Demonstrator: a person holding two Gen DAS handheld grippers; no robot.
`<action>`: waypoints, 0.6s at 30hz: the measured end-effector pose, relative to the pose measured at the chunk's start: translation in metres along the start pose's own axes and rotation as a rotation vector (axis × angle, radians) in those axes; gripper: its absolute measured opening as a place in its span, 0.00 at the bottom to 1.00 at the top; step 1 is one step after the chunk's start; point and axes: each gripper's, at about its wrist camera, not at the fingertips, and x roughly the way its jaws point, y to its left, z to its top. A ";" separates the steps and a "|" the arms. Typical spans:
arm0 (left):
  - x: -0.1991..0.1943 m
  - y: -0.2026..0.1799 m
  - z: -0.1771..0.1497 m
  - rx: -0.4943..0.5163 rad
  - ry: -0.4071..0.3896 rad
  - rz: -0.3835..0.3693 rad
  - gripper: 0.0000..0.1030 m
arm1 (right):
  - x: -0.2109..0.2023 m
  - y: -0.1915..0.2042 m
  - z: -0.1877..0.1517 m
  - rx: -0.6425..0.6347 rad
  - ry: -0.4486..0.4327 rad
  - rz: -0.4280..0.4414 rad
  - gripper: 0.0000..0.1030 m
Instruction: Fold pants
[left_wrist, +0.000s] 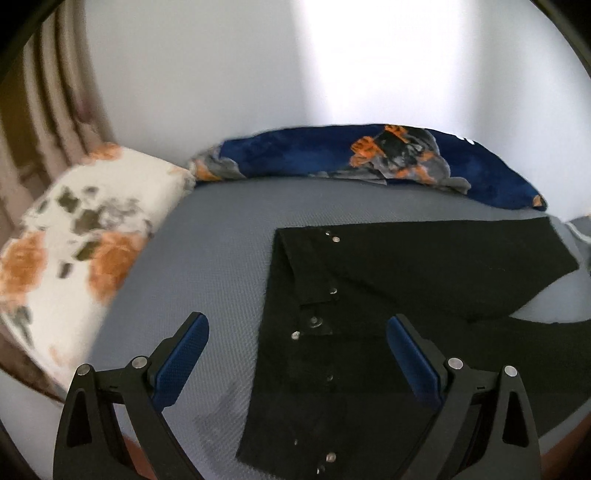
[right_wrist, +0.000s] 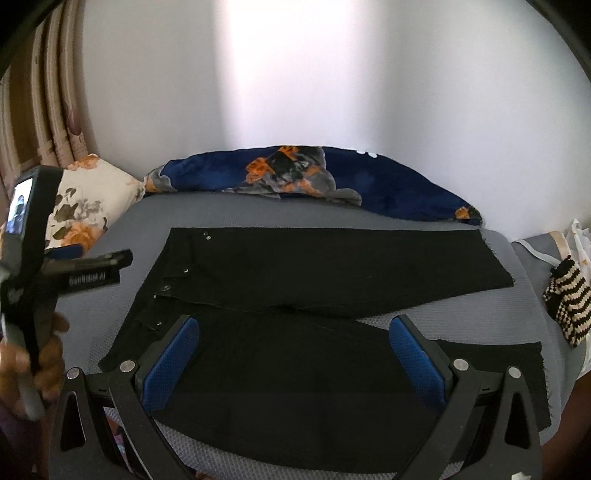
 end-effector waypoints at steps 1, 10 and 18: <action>0.014 0.009 0.006 -0.022 0.026 -0.041 0.94 | 0.003 0.000 0.000 0.001 0.008 0.000 0.99; 0.128 0.065 0.044 -0.059 0.137 -0.173 0.92 | 0.034 -0.008 -0.005 0.012 0.072 -0.010 0.99; 0.213 0.090 0.062 -0.074 0.226 -0.236 0.62 | 0.066 -0.012 -0.009 0.009 0.135 -0.011 0.99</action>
